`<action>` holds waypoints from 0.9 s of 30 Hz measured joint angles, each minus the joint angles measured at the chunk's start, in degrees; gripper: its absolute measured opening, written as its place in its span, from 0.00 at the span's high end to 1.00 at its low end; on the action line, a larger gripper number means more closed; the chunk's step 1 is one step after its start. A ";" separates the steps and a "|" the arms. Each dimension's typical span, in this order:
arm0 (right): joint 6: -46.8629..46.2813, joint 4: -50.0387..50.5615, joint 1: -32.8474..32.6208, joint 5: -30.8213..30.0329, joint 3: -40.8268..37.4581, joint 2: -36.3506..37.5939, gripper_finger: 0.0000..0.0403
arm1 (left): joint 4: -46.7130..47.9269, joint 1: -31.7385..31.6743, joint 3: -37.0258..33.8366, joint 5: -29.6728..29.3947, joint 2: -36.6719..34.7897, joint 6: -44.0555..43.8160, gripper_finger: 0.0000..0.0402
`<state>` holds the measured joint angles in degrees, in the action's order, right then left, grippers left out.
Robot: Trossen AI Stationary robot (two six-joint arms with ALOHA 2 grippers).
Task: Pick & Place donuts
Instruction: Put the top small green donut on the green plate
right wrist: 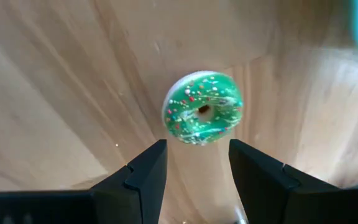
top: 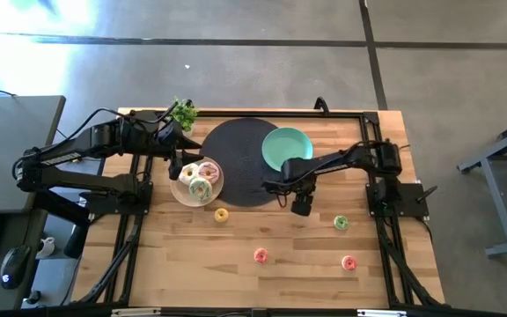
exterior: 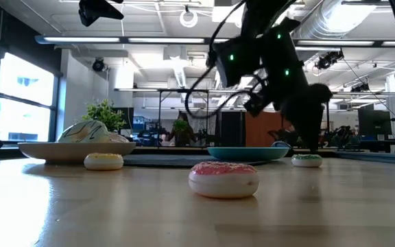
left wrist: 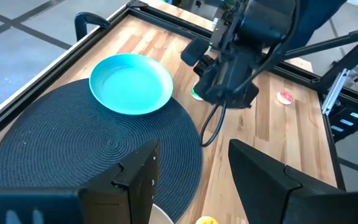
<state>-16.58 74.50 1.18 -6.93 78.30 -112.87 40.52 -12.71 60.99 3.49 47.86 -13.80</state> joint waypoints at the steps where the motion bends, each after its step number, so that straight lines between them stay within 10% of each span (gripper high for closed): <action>1: 0.58 -0.79 0.14 0.09 -0.08 1.51 0.58 | -0.01 0.00 0.00 -0.01 0.00 0.00 0.53; 14: 2.83 -27.28 0.05 7.23 -22.64 24.18 0.58 | -0.12 0.00 0.00 -1.55 0.00 0.00 0.53; 27: 6.51 -45.25 0.01 8.67 -35.10 26.06 0.58 | -0.16 0.00 0.00 -1.55 0.00 -0.24 0.53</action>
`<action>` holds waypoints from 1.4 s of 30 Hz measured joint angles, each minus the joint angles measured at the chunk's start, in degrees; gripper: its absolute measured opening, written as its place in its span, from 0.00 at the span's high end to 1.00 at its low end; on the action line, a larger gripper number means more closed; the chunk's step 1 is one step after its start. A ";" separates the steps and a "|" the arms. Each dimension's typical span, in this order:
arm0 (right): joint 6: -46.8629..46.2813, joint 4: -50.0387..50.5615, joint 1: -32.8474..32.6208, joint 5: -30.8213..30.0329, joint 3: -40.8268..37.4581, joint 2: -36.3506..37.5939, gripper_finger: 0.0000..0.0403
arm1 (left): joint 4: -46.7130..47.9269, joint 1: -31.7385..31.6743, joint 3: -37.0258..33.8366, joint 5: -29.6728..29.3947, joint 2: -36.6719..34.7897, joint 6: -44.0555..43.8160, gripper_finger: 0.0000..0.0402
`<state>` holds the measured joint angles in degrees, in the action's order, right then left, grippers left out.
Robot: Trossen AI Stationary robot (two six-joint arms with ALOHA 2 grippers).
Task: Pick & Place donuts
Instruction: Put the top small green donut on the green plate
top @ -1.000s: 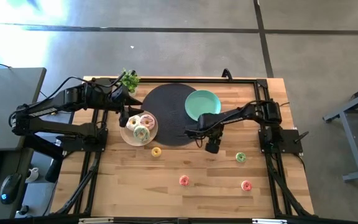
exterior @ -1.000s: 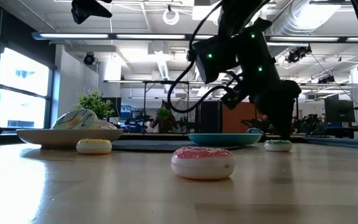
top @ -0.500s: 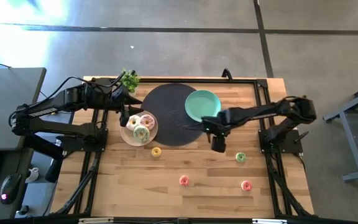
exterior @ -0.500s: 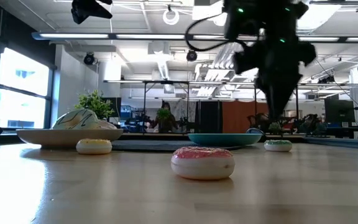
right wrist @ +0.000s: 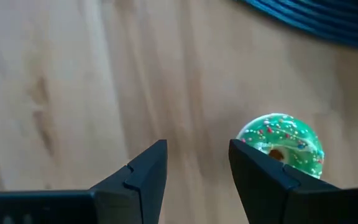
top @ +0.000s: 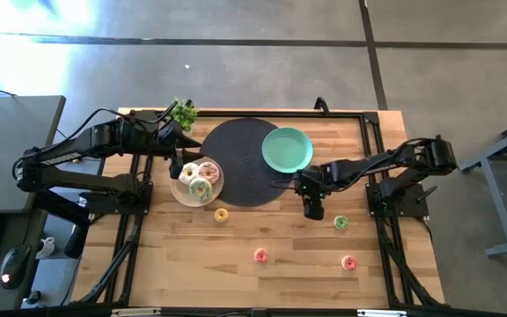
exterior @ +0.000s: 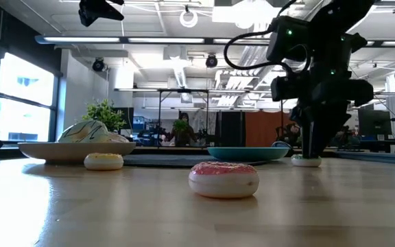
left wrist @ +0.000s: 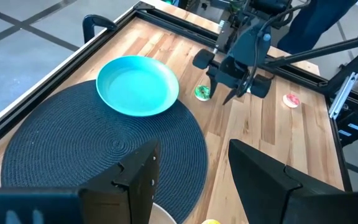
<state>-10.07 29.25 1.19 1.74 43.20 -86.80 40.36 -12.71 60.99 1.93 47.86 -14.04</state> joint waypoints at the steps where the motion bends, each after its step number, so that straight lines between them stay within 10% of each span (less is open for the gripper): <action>1: 0.05 0.06 0.00 -0.91 -0.02 0.00 0.58 | -0.02 0.00 0.00 0.00 0.00 0.00 0.53; 12: 5.64 6.52 0.64 -6.81 7.08 0.02 0.58 | -0.09 0.00 0.00 -0.14 0.00 -0.02 0.53; 29: 2.14 -1.19 3.17 -8.43 -2.54 0.02 0.59 | 0.06 0.00 0.00 -0.11 0.02 0.00 0.53; 42: -4.67 -1.76 3.65 -2.03 3.76 0.00 0.96 | 0.02 0.00 0.00 0.04 0.00 0.22 0.53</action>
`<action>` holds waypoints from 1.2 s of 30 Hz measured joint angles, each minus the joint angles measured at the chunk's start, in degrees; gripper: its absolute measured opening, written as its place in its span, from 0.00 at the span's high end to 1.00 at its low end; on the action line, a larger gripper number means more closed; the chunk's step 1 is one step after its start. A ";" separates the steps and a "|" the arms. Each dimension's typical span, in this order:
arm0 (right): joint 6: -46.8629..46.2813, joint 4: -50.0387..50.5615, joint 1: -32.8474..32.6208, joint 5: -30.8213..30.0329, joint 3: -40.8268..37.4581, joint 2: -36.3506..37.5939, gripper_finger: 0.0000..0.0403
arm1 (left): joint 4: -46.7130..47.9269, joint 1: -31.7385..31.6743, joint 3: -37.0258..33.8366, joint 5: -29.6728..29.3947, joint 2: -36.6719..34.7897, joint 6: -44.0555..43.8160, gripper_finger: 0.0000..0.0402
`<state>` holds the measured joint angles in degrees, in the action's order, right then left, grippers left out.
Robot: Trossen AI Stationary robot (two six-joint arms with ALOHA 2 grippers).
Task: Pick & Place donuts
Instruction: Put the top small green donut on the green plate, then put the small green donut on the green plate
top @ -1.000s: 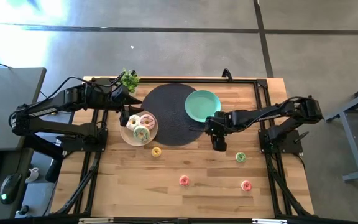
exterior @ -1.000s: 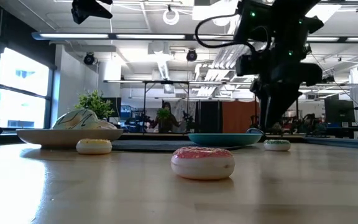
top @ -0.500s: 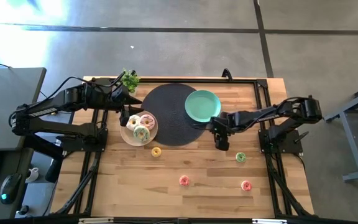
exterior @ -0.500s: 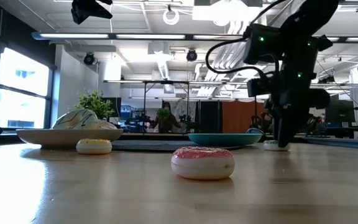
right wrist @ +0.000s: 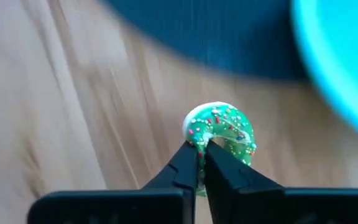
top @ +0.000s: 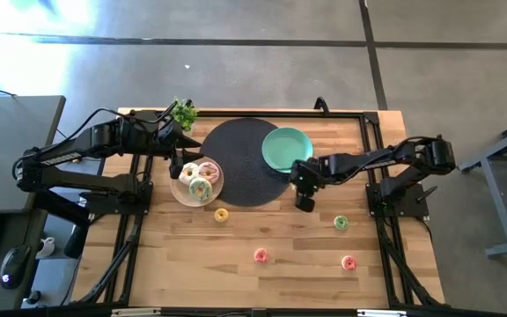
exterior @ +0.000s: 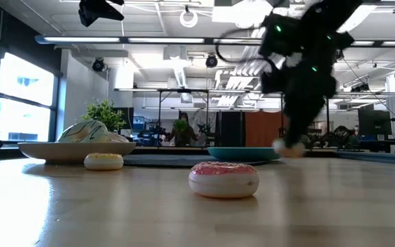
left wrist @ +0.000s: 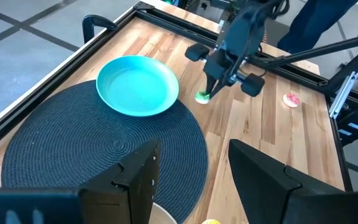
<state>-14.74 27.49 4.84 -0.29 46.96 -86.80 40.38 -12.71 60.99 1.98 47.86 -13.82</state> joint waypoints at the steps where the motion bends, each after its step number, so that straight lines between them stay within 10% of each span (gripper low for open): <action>1: 0.01 -0.94 -0.07 -0.38 1.49 0.00 0.94 | 0.00 0.00 0.00 0.00 0.00 0.00 0.53; 10: 12.03 -13.19 5.84 -21.12 6.32 0.00 0.98 | 0.00 -0.02 0.00 0.00 0.00 0.00 0.53; 25: 10.27 -22.76 22.87 -7.85 3.84 -9.31 0.94 | -0.02 0.00 0.00 -0.04 0.00 0.00 0.53; 36: 12.28 -21.44 23.15 -12.11 5.46 -9.62 0.61 | -0.02 -0.02 0.00 -0.17 0.00 0.00 0.53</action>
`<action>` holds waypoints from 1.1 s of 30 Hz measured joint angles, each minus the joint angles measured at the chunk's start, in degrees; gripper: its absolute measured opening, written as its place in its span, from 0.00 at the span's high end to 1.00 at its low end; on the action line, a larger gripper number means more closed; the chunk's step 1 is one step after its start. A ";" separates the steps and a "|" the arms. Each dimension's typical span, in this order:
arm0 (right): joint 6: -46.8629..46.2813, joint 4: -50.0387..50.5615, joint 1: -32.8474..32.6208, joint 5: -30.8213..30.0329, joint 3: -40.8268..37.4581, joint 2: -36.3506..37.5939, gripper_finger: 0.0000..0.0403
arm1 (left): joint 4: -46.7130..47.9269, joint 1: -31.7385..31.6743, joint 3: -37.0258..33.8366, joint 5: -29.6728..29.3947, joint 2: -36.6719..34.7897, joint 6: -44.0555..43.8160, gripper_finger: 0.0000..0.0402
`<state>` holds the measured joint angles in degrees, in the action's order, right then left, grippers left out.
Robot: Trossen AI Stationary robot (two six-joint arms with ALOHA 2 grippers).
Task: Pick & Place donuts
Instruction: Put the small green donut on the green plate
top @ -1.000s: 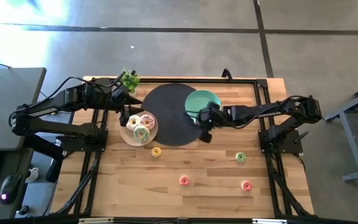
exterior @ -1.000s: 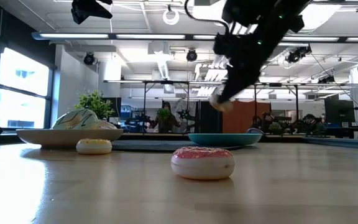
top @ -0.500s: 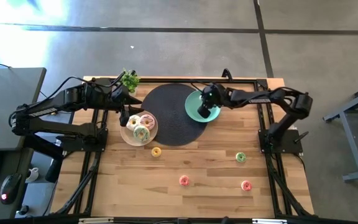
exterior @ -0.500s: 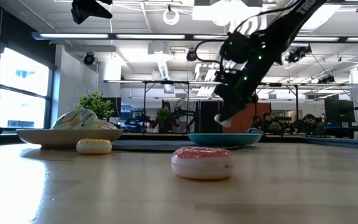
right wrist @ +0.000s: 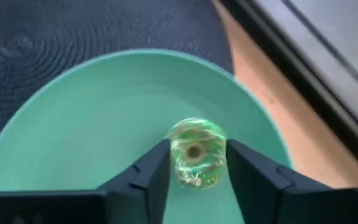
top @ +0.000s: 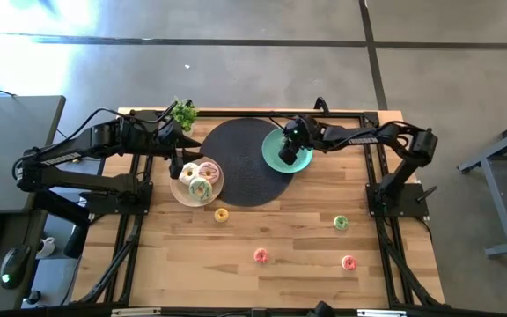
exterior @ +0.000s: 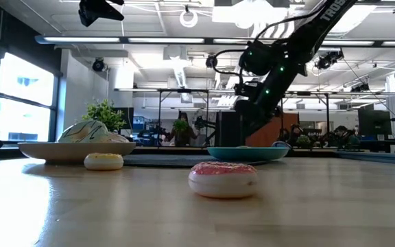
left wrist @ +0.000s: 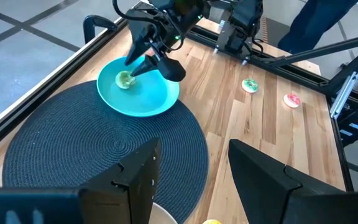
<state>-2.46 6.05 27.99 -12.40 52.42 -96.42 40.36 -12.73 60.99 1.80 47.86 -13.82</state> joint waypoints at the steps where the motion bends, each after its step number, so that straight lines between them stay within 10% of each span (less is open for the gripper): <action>1: 0.20 0.90 0.00 -1.24 0.47 0.00 0.59 | 0.02 0.00 0.00 0.02 0.00 0.00 0.53; 12: 2.70 38.06 -7.20 3.38 14.53 0.54 0.57 | 0.04 0.00 0.00 0.04 0.00 0.00 0.53; 19: -9.22 66.67 -21.55 20.37 20.34 0.55 0.59 | 0.02 0.02 0.00 1.09 0.00 0.00 0.53; 33: -27.36 67.95 -37.12 21.57 2.71 0.53 0.61 | -0.35 0.02 0.00 1.32 0.01 -2.53 0.53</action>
<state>-29.82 74.00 -9.13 9.17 55.13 -95.89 40.01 -12.71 60.99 3.13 47.86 -16.35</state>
